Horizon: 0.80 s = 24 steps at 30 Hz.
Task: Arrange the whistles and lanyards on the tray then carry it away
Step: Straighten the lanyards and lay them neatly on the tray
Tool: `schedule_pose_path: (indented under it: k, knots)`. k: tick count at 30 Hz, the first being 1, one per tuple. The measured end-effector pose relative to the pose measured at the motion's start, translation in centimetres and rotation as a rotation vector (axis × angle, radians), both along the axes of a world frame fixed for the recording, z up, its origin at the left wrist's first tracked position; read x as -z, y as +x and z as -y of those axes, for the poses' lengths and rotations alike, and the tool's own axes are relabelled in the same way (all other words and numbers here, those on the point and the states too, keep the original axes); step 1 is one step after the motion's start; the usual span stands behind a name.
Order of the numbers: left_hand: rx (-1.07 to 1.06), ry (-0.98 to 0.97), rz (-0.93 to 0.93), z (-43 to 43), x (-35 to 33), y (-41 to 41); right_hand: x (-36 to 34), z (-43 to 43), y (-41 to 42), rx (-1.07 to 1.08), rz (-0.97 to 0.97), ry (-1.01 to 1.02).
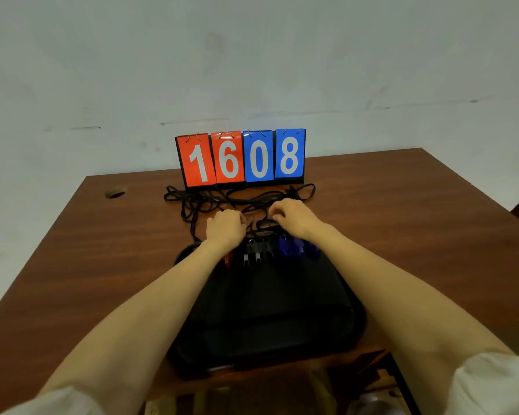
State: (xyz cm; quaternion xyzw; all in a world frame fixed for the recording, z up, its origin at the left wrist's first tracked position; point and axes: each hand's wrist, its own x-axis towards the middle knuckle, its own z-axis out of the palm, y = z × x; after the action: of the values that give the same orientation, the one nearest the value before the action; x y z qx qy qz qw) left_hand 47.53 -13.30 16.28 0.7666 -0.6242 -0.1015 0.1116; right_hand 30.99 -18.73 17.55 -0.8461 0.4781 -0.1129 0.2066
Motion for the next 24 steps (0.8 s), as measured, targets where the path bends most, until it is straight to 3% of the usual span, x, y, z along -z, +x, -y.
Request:
schedule_pose_path:
  k: [9, 16, 21, 24]
  knots:
    - [-0.028, 0.096, -0.059, 5.3, 3.9, 0.3, 3.9, 5.3, 5.3, -0.173, -0.278, 0.028]
    - [-0.002, 0.093, -0.034, 6.1, 4.2, 1.3, 4.7, 6.5, 6.2, -0.170, -0.334, -0.041]
    - [-0.026, 0.047, -0.160, 5.3, 2.7, 1.3, 2.8, 5.6, 5.7, -0.130, -0.208, -0.011]
    - [-0.038, -0.096, -0.250, 4.5, 0.7, 1.5, 0.2, 4.8, 5.0, -0.111, -0.090, 0.000]
